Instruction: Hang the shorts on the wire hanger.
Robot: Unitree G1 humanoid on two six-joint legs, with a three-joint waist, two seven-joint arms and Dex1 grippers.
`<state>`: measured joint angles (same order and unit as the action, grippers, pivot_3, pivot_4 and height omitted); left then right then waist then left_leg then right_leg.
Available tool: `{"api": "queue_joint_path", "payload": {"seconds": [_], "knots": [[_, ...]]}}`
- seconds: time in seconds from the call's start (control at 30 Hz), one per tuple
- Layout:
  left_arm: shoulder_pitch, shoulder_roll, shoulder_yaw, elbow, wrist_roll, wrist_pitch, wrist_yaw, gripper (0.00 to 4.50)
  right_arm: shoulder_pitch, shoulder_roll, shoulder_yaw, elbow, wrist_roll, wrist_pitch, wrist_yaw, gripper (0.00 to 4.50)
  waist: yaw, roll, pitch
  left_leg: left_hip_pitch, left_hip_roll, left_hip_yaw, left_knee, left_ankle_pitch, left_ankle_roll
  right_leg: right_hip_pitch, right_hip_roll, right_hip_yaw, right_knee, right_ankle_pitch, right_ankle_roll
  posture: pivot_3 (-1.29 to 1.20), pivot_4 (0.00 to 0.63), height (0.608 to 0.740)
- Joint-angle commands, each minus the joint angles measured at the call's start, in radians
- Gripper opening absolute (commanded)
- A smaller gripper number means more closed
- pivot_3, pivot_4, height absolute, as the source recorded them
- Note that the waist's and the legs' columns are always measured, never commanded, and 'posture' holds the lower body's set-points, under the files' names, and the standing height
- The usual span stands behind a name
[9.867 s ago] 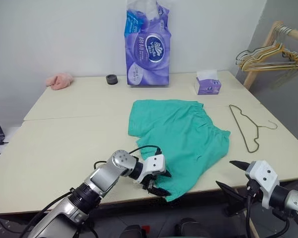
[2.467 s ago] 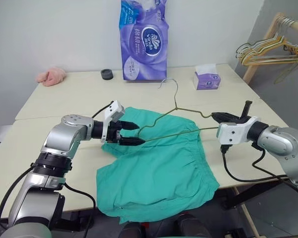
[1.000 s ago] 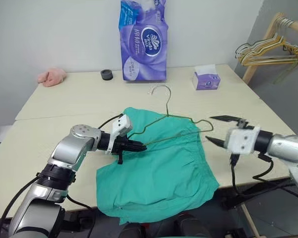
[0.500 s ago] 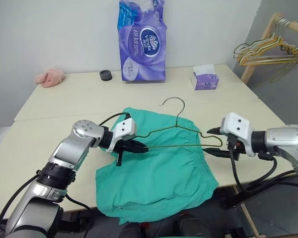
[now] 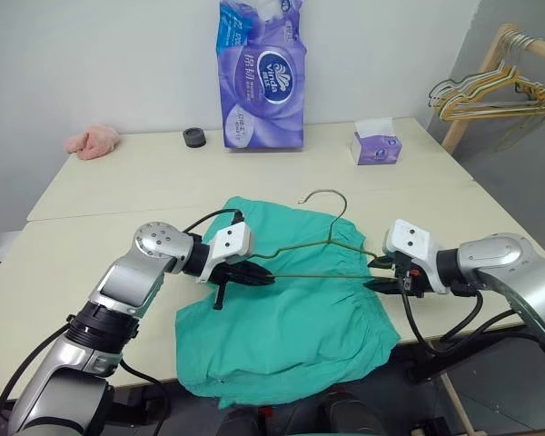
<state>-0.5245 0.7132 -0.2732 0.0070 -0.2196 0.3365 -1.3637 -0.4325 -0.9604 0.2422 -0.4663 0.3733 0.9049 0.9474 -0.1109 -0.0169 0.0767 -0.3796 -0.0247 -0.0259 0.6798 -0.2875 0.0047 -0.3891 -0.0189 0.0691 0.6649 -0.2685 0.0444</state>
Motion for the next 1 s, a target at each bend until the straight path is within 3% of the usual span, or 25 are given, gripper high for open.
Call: {"api": "queue_joint_path", "payload": {"seconds": [0.03, 0.1, 0.37, 0.57, 0.7, 1.0], "knots": [[-0.003, 0.008, 0.006, -0.034, 0.002, -0.017, 0.002, 0.00, -0.019, -0.006, -0.006, -0.023, -0.002, -0.002, 0.012, 0.76, 0.000, 0.000, 0.000, 0.000, 0.000, 0.000, 0.000, 0.000, 0.000, 0.000, 0.000, 0.000, 0.000, 0.000, 0.000, -0.15, 0.039, 0.740], [-0.004, 0.006, 0.005, -0.036, 0.004, -0.015, 0.003, 0.00, -0.014, -0.010, -0.005, -0.033, 0.002, 0.005, 0.017, 0.10, 0.000, 0.000, 0.000, 0.000, 0.000, 0.000, 0.000, 0.000, 0.000, 0.000, 0.000, 0.000, 0.000, 0.000, 0.000, -0.15, 0.039, 0.740], [-0.022, -0.035, 0.013, -0.024, 0.000, 0.020, 0.050, 0.00, -0.008, -0.011, -0.004, -0.057, 0.009, 0.023, 0.022, 0.04, 0.001, 0.000, 0.000, 0.000, 0.000, 0.000, 0.000, 0.000, 0.000, 0.000, 0.000, 0.000, 0.000, 0.000, 0.000, -0.15, 0.039, 0.740], [-0.033, -0.066, 0.053, -0.020, -0.044, 0.071, 0.070, 1.64, 0.001, -0.003, -0.026, -0.060, 0.022, 0.046, 0.016, 0.00, 0.001, 0.000, 0.000, 0.000, 0.000, 0.000, 0.000, 0.000, 0.000, 0.000, 0.000, -0.001, 0.000, 0.000, 0.000, -0.16, 0.038, 0.740], [-0.072, -0.107, 0.154, 0.028, -0.120, 0.145, 0.137, 2.81, 0.030, 0.013, -0.083, -0.067, 0.060, 0.094, -0.008, 0.00, 0.002, 0.000, 0.000, 0.000, 0.000, -0.001, 0.000, 0.000, 0.000, 0.000, 0.000, -0.001, 0.000, 0.000, 0.000, -0.16, 0.039, 0.740], [-0.130, -0.068, 0.300, 0.242, -0.094, 0.049, 0.261, 2.81, 0.291, -0.006, -0.430, -0.150, 0.194, 0.244, -0.067, 0.00, 0.006, -0.001, -0.001, -0.001, 0.000, -0.002, 0.000, 0.000, 0.000, 0.000, -0.001, -0.002, 0.000, 0.000, 0.001, -0.17, 0.047, 0.740]]}}
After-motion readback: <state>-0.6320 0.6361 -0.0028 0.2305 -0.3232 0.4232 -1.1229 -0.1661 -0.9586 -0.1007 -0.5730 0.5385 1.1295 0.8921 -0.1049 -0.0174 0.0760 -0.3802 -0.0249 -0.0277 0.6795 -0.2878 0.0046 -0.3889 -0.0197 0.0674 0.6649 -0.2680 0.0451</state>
